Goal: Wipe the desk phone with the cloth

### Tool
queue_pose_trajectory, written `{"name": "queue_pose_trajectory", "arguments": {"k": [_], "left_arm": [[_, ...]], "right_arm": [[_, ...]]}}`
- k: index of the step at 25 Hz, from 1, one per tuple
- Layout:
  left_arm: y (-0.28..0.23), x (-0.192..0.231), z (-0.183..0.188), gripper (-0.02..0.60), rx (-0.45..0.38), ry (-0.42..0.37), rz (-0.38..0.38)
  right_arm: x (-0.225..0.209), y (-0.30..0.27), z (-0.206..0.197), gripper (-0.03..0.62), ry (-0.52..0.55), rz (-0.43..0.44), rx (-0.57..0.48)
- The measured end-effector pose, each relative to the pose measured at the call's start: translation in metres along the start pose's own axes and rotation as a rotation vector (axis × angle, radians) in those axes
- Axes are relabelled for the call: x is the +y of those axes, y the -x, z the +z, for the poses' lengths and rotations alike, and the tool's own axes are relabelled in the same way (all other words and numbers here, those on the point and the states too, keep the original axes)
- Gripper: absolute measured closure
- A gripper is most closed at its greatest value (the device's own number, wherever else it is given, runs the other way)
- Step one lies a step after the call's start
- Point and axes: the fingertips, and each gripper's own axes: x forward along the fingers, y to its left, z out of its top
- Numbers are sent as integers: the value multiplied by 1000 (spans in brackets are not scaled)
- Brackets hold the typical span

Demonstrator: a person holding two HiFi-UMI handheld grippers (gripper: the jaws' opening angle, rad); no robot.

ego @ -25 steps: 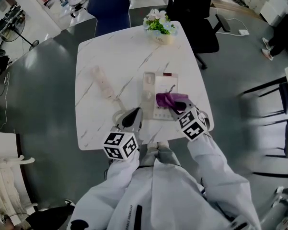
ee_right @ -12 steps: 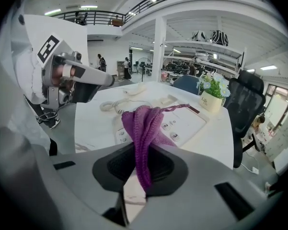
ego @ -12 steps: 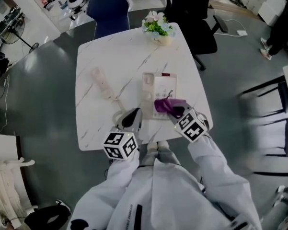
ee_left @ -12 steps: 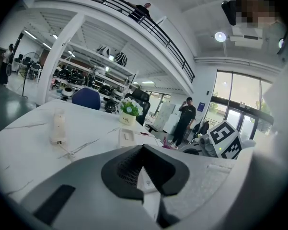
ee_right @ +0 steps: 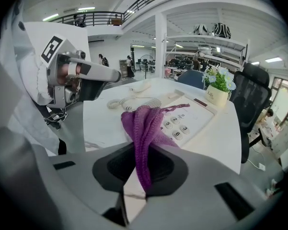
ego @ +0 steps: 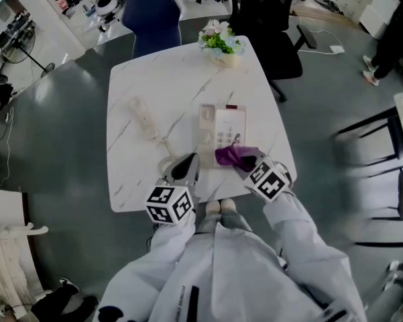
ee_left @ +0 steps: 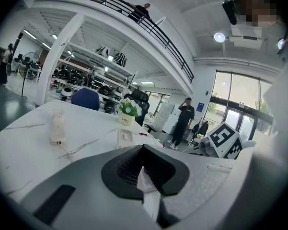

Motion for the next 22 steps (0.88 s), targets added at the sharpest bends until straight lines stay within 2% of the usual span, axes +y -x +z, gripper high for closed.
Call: {"name": "queue_pose_trajectory", "arguments": {"k": [22], "left_arm": [[1,0,6,584,-10,-2,-4]], "right_arm": [[29,5,-14,553,-31,139,58]]}}
